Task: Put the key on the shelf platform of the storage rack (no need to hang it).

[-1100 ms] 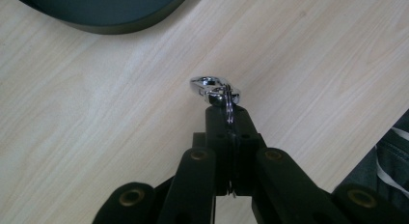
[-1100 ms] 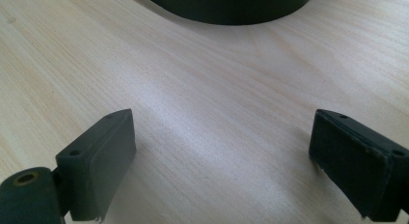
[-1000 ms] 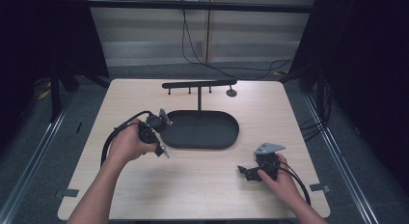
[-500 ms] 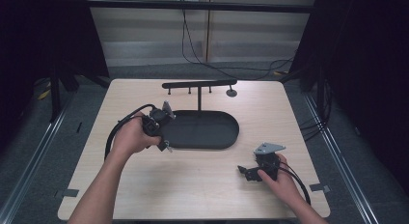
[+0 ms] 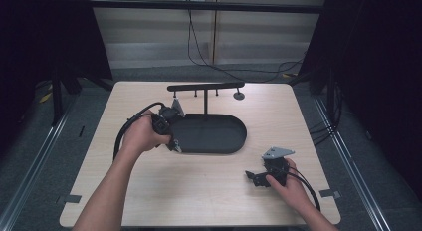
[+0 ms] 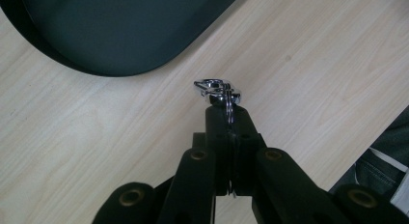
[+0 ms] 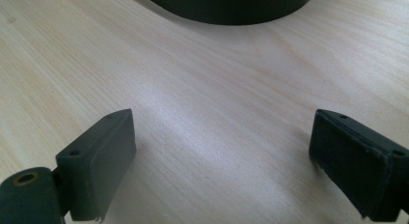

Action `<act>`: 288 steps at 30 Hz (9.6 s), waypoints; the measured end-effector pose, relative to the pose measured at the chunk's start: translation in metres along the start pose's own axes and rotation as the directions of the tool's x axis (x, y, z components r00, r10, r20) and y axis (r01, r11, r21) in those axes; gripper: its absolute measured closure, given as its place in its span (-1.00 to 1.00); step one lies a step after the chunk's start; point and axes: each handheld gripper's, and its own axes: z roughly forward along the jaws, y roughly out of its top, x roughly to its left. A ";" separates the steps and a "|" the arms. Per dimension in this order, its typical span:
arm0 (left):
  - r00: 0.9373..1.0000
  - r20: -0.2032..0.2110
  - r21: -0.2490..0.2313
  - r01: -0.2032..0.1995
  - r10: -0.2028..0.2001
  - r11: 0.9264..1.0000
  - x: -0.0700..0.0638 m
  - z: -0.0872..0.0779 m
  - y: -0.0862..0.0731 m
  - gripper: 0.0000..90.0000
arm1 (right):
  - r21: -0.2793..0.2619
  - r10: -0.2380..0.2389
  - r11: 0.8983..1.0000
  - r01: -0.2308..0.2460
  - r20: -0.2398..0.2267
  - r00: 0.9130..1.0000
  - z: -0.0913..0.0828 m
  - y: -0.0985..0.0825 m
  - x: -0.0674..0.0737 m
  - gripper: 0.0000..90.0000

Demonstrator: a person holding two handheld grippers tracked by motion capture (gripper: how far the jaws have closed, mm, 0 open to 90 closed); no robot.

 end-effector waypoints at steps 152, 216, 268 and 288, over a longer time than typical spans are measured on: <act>0.998 -0.035 -0.089 -0.051 0.048 0.995 -0.001 0.065 0.082 0.74 | 0.002 0.002 1.000 -0.001 -0.004 1.000 0.000 0.000 0.001 -0.81; 0.998 -0.060 -0.171 -0.043 0.034 0.984 0.011 0.029 0.033 -0.25 | 0.002 0.002 1.000 -0.002 -0.005 1.000 0.000 0.000 0.001 -0.81; 0.999 -0.035 -0.261 0.028 -0.039 0.965 0.035 0.032 -0.032 -0.64 | 0.005 0.003 1.000 -0.003 -0.005 1.000 0.000 0.000 0.001 -0.81; 0.999 -0.028 -0.282 0.025 -0.034 0.959 0.041 0.032 -0.058 -0.64 | 0.005 0.003 1.000 -0.003 -0.005 1.000 0.000 0.000 0.001 -0.81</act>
